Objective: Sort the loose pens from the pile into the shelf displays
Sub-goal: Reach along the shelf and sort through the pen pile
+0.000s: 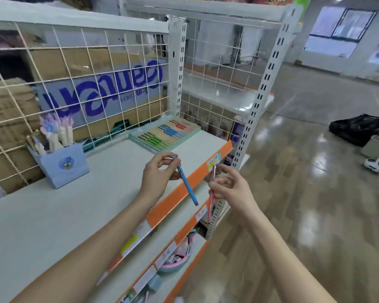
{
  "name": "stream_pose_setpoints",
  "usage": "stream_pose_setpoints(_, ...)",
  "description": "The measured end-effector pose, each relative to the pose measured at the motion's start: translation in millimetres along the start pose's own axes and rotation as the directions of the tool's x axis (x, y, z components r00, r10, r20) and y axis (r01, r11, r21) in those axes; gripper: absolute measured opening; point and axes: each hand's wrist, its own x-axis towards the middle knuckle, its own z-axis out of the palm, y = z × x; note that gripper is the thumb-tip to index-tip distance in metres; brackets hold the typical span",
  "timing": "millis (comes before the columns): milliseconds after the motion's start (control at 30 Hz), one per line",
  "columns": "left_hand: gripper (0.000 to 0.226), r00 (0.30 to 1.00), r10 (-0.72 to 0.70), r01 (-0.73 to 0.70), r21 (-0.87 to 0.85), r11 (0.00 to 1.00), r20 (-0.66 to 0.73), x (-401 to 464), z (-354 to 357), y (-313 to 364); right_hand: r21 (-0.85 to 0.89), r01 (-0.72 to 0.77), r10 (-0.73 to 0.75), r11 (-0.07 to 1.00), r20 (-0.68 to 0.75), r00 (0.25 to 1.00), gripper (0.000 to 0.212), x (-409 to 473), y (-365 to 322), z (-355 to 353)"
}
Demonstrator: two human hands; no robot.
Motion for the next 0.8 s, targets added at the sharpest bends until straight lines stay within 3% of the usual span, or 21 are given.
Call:
stream_pose_setpoints(267, 0.009, 0.99, -0.072, 0.064, -0.072, 0.995, -0.12, 126, 12, -29, -0.049, 0.001, 0.002, 0.999, 0.073, 0.997, 0.055, 157, -24, 8)
stream_pose_setpoints(533, 0.007, 0.968, -0.08, 0.059, -0.094, 0.994, -0.237, 194, 9, -48, -0.149, 0.048, -0.025, 0.988, 0.156, 0.987, 0.059, 264, -24, 22)
stream_pose_setpoints(800, 0.007, 0.894, -0.031, 0.027, -0.015, 1.0, -0.447, 240, 18, -50, -0.202, 0.182, -0.098, 0.962, 0.367, 0.925, 0.048, 368, -27, 40)
